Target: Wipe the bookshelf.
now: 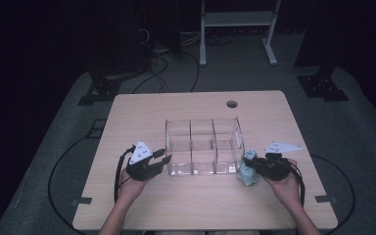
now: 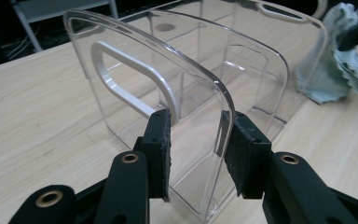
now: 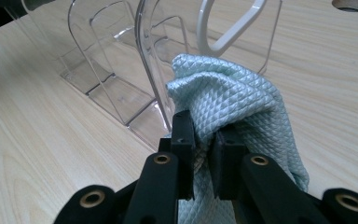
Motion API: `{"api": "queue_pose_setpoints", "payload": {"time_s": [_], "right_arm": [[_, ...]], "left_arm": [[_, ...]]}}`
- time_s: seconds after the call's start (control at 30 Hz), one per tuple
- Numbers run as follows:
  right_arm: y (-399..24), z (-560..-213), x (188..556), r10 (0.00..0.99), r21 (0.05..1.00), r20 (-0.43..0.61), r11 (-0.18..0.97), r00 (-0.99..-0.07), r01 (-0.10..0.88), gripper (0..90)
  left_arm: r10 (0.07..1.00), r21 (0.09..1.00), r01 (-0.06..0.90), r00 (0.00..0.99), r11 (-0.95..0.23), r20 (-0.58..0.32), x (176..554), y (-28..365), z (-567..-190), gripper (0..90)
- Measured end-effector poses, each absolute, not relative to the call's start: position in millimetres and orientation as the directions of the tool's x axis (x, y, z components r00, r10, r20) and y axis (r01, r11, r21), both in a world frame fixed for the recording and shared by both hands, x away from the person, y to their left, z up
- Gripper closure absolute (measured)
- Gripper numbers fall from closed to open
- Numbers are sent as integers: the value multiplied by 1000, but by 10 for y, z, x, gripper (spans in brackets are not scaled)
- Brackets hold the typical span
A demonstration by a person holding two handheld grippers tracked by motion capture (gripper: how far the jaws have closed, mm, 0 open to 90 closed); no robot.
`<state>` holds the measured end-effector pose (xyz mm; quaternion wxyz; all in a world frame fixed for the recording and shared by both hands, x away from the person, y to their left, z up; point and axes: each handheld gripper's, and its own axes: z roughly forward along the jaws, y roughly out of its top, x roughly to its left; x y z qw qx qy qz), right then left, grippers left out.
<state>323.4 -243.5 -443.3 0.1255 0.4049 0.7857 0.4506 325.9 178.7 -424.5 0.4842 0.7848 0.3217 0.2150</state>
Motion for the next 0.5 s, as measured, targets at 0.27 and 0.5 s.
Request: {"api": "queue_pose_setpoints", "payload": {"time_s": [0.27, 0.5], "right_arm": [[-2322, -4425, 3265, 740, 808, 167, 276, -651, 520, 810], [-2300, -4422, 3298, 734, 806, 173, 277, -656, 523, 811]], "left_arm": [[744, 902, 321, 668, -287, -2, 3380, 1821, -4236, 622], [744, 905, 324, 668, -275, -13, 3401, 1828, -4215, 601]]}}
